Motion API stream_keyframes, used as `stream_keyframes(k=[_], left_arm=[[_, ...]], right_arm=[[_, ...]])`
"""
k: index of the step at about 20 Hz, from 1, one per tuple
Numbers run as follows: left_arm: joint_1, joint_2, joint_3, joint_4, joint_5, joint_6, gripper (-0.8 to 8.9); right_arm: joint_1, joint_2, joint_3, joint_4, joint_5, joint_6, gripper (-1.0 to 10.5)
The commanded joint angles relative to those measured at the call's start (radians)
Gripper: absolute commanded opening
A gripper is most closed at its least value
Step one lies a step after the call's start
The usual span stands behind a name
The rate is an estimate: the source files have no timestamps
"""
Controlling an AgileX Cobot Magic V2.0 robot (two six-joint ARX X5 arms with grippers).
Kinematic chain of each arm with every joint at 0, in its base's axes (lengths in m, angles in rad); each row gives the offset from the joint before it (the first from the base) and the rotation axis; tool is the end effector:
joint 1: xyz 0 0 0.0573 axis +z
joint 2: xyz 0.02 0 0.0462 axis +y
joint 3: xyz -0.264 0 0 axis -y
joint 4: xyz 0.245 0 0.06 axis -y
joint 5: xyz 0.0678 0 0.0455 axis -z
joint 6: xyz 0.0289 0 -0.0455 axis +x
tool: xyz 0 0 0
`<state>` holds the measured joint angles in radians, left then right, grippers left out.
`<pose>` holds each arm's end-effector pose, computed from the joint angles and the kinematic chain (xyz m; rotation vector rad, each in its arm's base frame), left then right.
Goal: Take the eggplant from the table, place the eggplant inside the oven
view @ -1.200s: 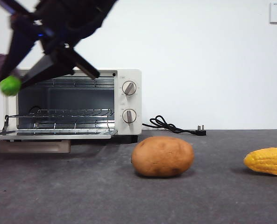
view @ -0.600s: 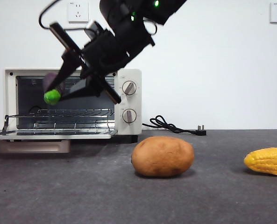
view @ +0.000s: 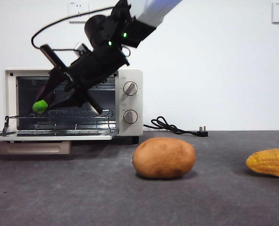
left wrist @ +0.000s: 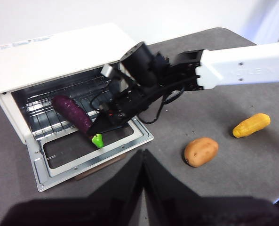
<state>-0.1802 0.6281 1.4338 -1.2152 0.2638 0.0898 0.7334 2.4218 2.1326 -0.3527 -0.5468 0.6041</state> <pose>0.0189 -0.0111 0.4388 0.0698 0.3925 -0.4559 0.3945 0.3757 0.2098 0.4359 1.0295 0.9838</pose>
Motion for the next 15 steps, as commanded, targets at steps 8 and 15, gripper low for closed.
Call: stream_keyframes(k=[8, 15], left_arm=[[-0.039, -0.005, -0.003, -0.008, -0.007, 0.026, -0.06], [-0.080, -0.005, -0.003, -0.051, -0.109, 0.042, -0.06]], right_arm=[[-0.010, 0.033, 0.033, 0.068, 0.338, 0.117, -0.1], [-0.008, 0.033, 0.033, 0.104, 0.526, 0.129, 0.5]])
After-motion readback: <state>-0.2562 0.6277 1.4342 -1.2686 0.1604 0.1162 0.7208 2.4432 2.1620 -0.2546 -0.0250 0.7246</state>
